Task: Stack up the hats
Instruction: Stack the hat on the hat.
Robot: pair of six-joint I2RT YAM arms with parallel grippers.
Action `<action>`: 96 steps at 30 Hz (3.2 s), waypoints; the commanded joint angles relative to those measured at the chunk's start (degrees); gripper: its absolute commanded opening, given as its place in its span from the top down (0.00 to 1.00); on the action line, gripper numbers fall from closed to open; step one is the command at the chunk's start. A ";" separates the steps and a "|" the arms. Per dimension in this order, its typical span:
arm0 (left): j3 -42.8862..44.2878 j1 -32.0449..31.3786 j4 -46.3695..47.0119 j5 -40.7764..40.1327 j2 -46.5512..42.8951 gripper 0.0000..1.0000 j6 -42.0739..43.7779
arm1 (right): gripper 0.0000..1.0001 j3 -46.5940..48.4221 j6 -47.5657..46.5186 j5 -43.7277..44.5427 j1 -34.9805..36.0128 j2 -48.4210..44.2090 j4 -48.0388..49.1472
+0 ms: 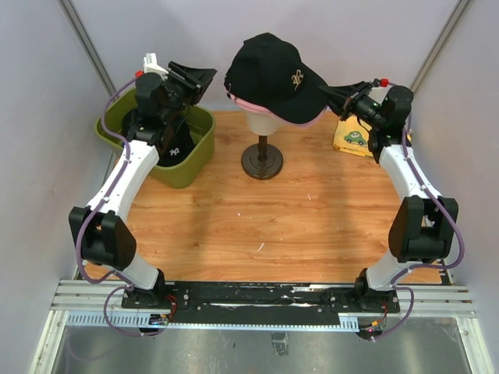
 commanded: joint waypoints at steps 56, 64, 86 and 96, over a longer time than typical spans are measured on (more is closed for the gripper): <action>27.91 -0.71 -18.09 16.28 18.74 0.67 20.68 | 0.80 7.85 -6.06 -0.51 -0.79 4.62 -9.01; 31.87 -1.71 -25.66 11.94 20.64 0.74 25.01 | 0.80 8.30 -6.51 -0.75 -0.75 4.63 -9.68; 24.07 -1.68 -26.42 -0.49 16.10 0.94 27.56 | 0.84 7.71 -9.41 -0.34 -1.72 3.39 -13.15; 23.28 -1.50 -27.83 -3.51 16.83 0.99 28.41 | 0.99 5.41 -11.18 -0.63 -3.30 3.22 -14.47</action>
